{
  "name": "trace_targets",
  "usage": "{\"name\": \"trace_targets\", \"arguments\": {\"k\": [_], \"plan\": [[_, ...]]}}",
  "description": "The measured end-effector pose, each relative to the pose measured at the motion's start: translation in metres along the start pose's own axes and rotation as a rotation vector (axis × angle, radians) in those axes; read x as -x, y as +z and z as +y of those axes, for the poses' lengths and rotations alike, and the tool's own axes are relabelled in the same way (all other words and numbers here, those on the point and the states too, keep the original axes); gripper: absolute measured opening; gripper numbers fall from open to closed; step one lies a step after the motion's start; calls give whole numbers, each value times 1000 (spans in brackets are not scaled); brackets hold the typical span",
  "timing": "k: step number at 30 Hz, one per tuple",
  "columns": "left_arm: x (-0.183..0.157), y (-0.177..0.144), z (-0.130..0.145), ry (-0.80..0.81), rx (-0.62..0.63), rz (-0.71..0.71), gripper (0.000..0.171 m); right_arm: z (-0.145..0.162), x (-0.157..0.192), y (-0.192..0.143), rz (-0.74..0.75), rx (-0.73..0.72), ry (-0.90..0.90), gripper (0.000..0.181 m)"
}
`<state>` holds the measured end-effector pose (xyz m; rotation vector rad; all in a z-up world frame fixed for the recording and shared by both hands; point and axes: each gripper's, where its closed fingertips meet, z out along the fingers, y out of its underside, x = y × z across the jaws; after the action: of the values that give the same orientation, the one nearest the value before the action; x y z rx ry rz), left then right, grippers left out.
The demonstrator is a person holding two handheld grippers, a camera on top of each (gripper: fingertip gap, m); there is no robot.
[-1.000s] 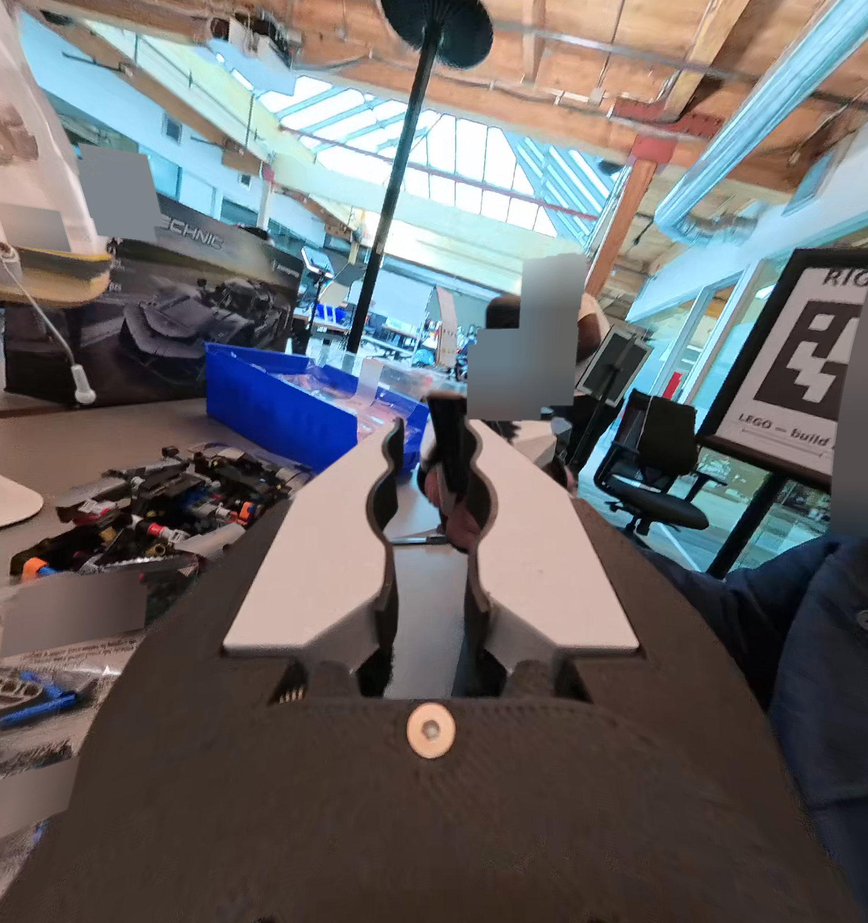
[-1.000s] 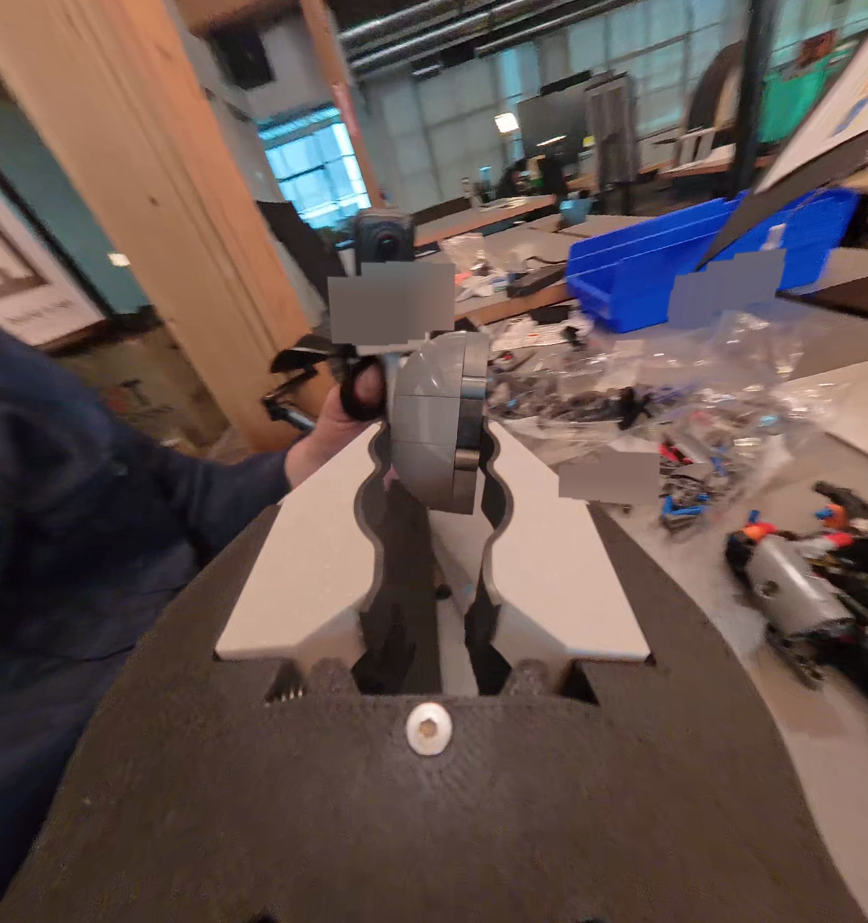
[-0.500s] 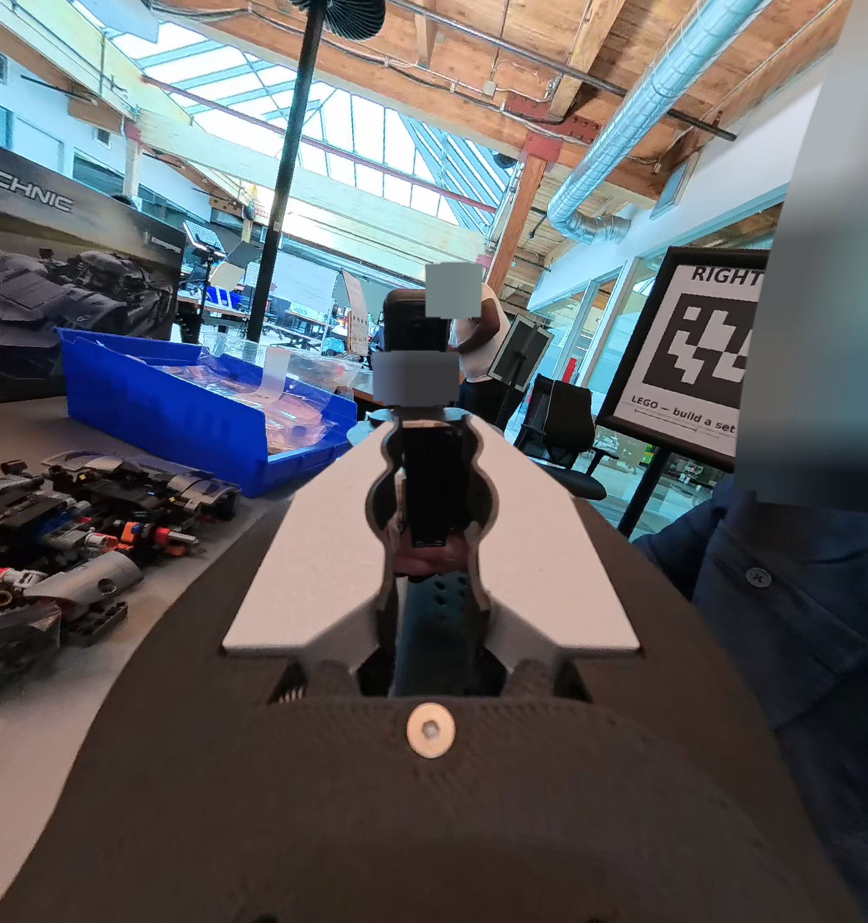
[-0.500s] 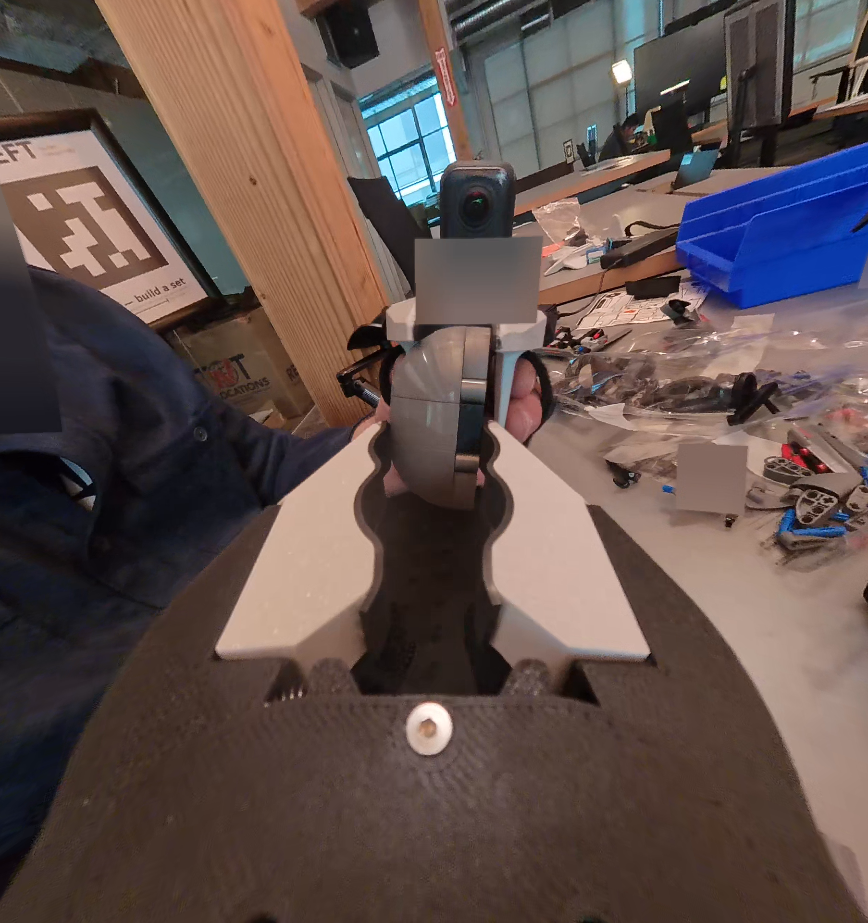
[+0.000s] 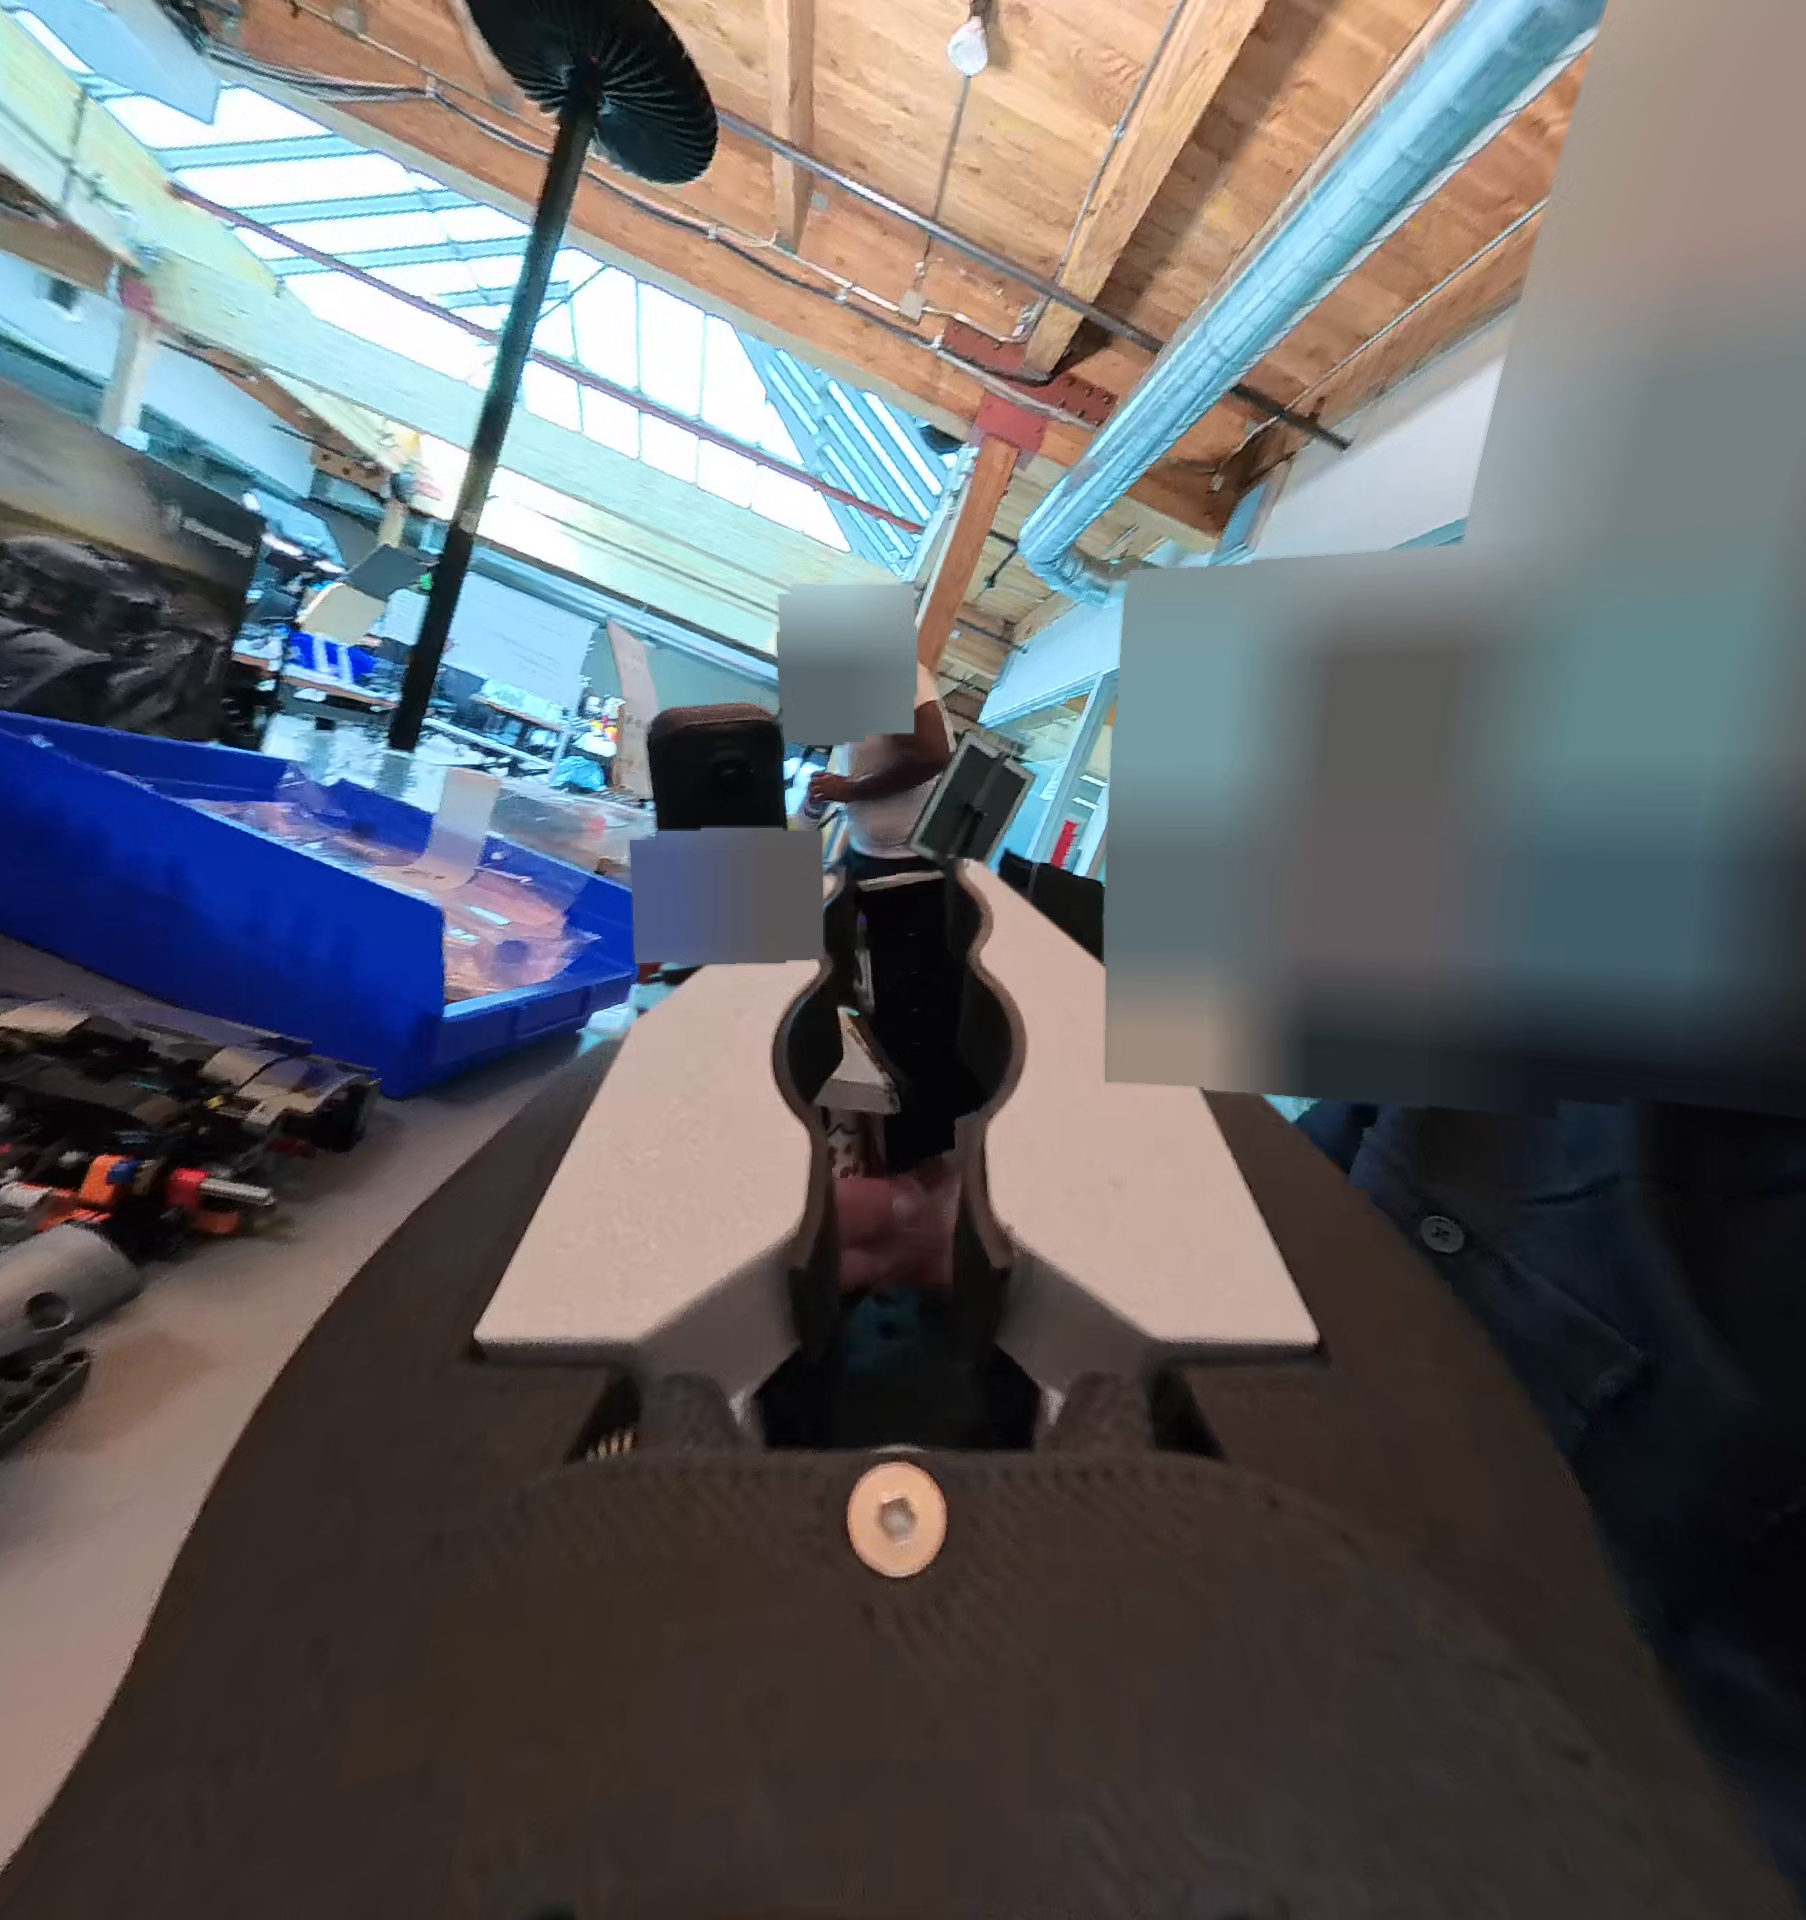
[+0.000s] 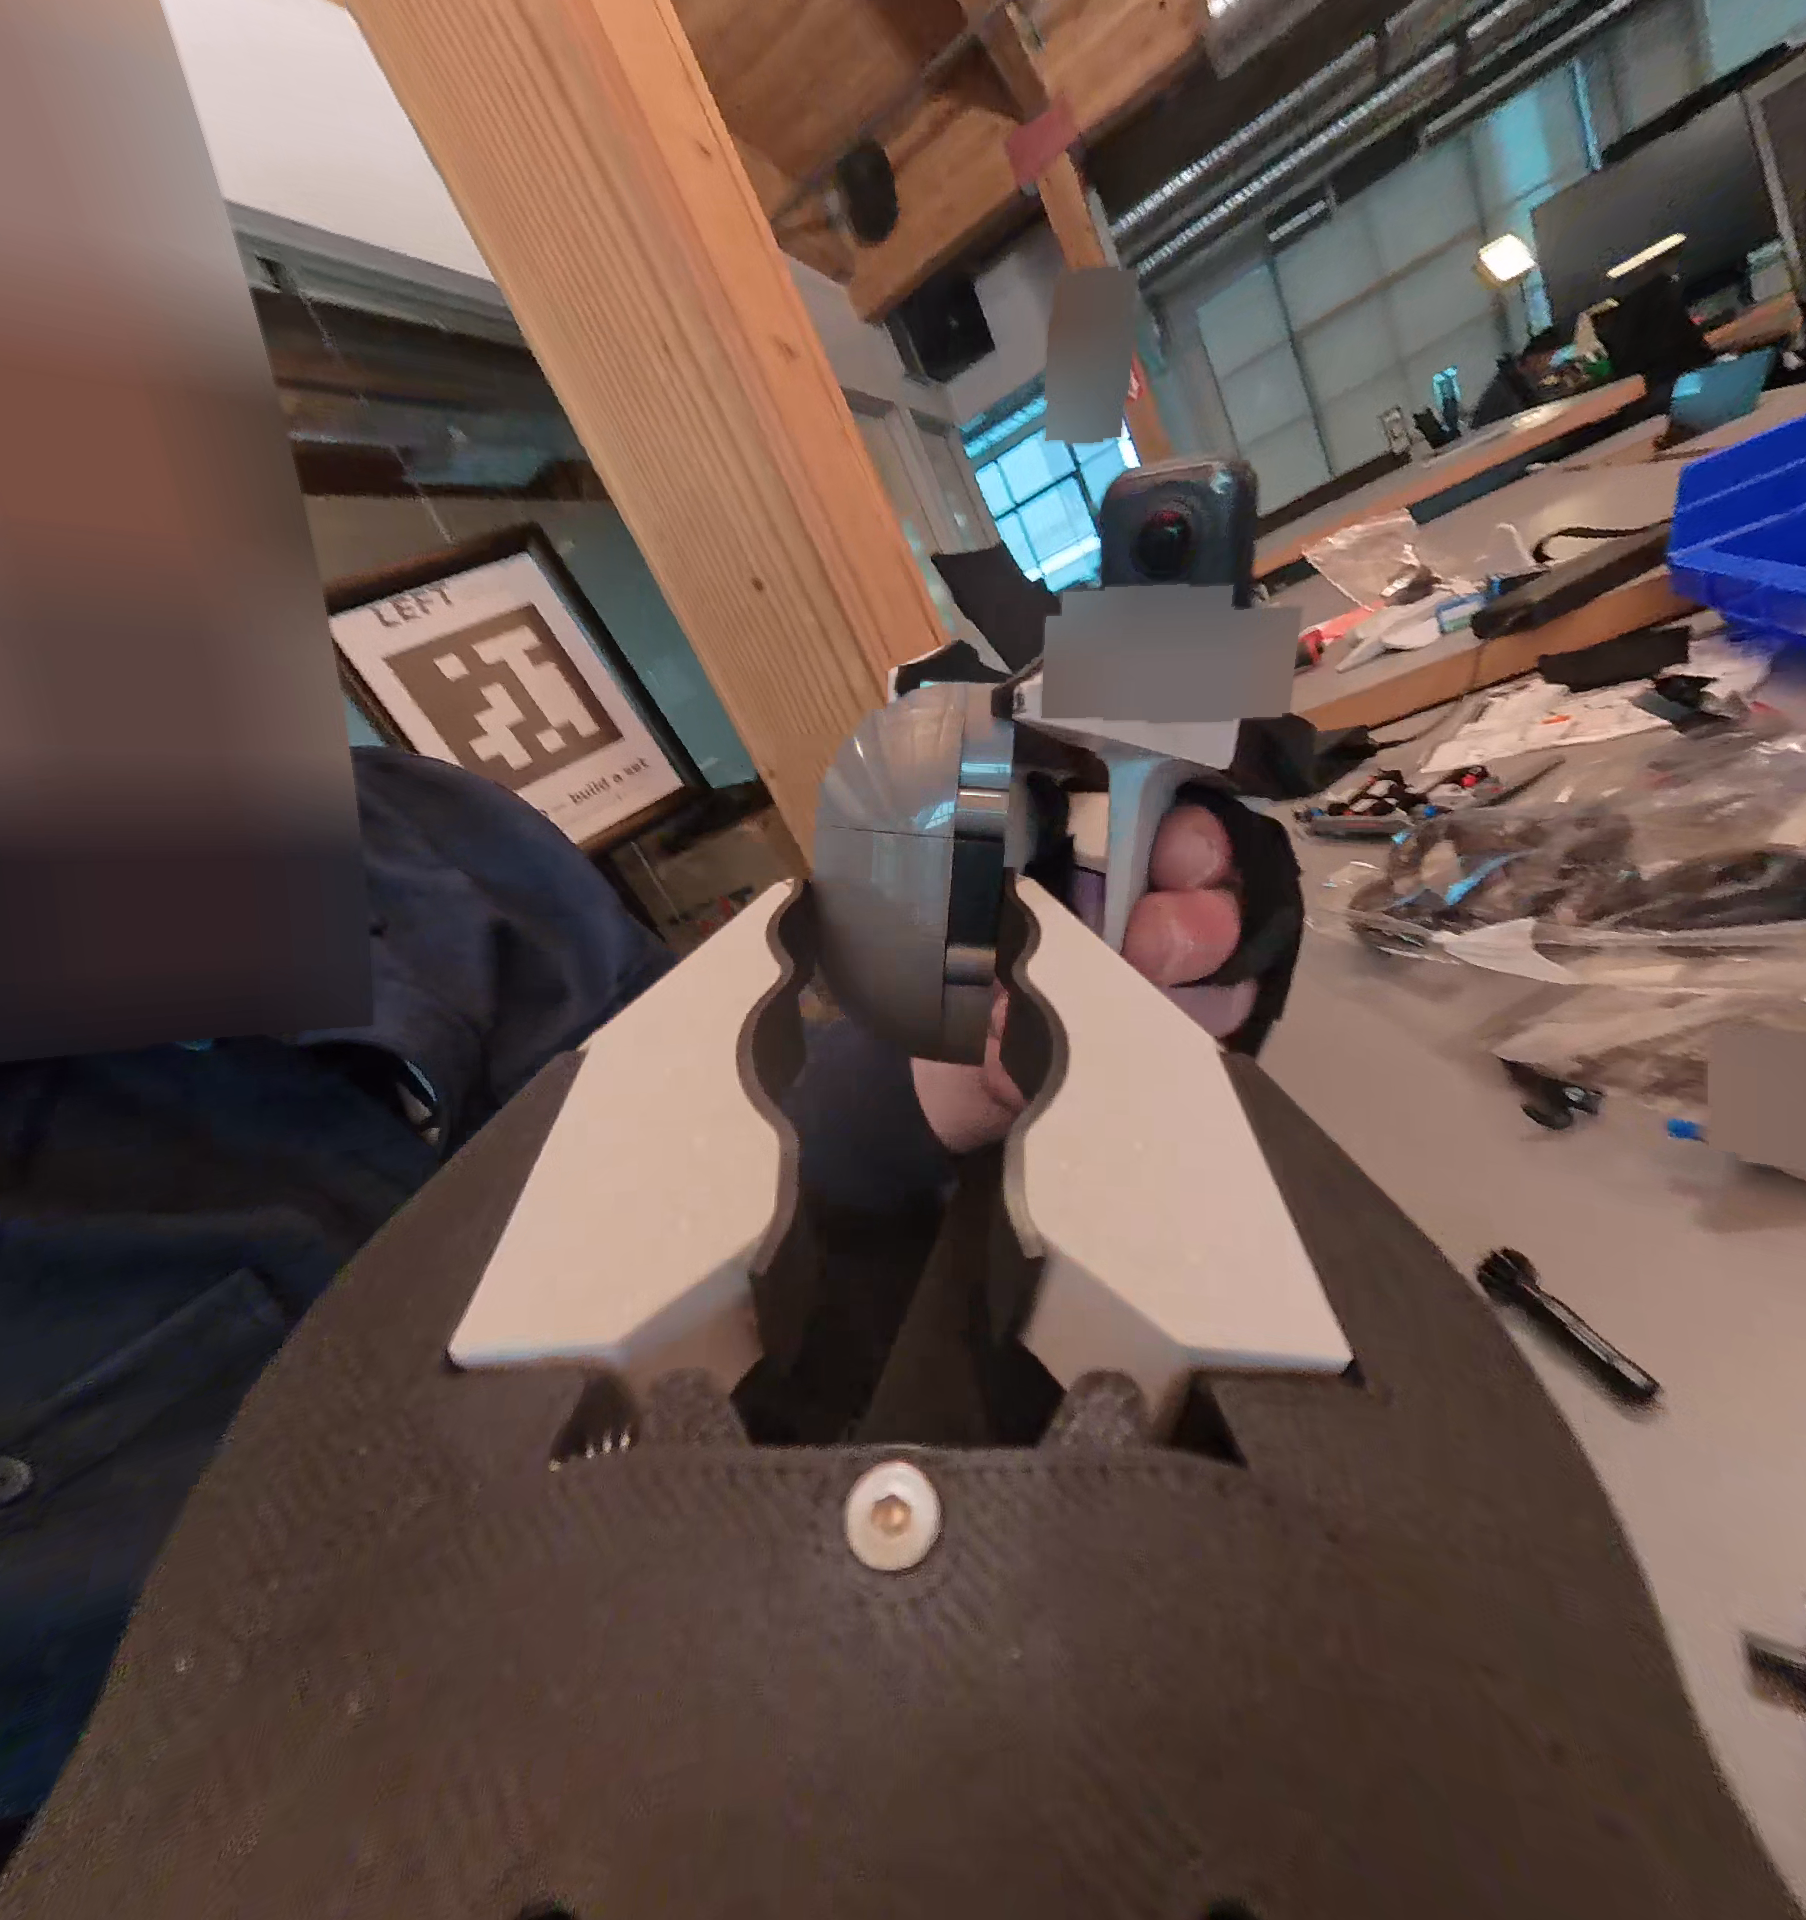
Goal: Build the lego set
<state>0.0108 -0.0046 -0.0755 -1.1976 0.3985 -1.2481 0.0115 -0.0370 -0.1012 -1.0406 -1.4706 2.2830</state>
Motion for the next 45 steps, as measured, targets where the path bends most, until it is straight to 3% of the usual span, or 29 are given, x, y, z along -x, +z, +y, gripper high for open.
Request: {"name": "trace_targets", "arguments": {"k": [12,16,23,26,29,34,45], "plan": [[-29,5,-7,-95,-58,260,7,-4,32,19,-226,-78,-18,33],[-17,4,-8,-13,-43,139,8,-3,13,18,-72,-40,-75,33],[13,1,6,145,103,-111,8,8,-21,-4,240,126,-199,33],[15,3,11,138,129,-118,8,10,-23,-9,249,136,-197,33],[11,4,12,120,130,-79,23,9,-23,-11,248,130,-195,33],[15,4,16,106,148,-89,13,16,-27,-10,285,179,-213,33],[25,6,36,176,274,-157,13,27,-44,-16,438,302,-296,34]]}}
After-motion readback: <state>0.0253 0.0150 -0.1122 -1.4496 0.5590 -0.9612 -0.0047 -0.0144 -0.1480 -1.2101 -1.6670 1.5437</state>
